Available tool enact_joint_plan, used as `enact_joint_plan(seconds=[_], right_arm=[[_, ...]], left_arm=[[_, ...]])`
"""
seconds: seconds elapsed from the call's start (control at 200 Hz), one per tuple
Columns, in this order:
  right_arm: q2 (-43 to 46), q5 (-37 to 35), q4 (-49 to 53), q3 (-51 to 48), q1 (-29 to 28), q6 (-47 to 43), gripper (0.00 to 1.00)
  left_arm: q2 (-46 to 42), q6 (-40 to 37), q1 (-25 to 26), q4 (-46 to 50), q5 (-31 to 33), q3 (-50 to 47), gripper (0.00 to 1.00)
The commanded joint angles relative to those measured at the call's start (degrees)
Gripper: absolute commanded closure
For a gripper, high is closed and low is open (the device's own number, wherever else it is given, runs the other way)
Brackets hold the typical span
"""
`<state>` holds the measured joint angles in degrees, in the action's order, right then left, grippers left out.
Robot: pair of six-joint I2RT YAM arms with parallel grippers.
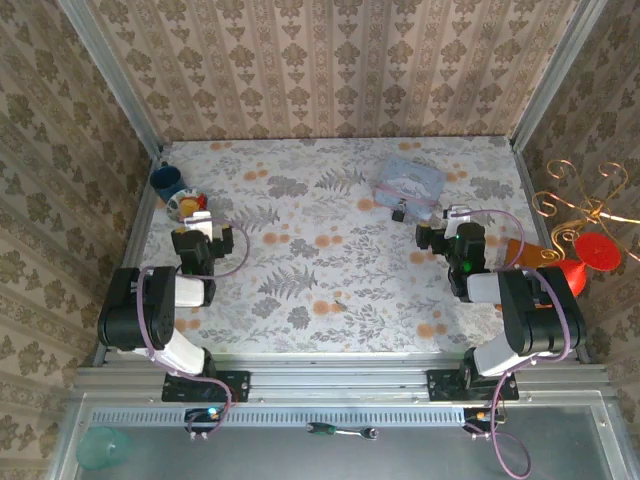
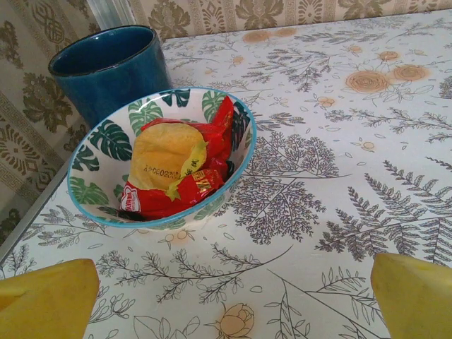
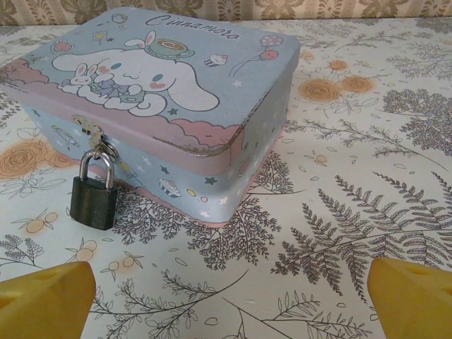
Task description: Unlock the padlock with the key
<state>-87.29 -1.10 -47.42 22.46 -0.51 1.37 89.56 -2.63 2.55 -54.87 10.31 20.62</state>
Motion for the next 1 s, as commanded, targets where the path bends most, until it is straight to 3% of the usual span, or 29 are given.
enact_joint_plan(seconds=[0.0, 0.845, 0.995], right_arm=[[-0.4, -1.1, -0.5, 1.4, 0.0, 0.3, 0.0], [-0.2, -1.2, -0.9, 1.0, 0.0, 0.2, 0.0], [1.6, 0.5, 0.0, 0.8, -0.8, -1.3, 0.0]], left_arm=[[-0.2, 0.2, -0.3, -0.2, -0.7, 0.7, 0.0], [-0.2, 0.0, -0.3, -0.7, -1.0, 0.5, 0.0], [-2.0, -1.6, 0.1, -7.8, -4.5, -3.9, 0.0]])
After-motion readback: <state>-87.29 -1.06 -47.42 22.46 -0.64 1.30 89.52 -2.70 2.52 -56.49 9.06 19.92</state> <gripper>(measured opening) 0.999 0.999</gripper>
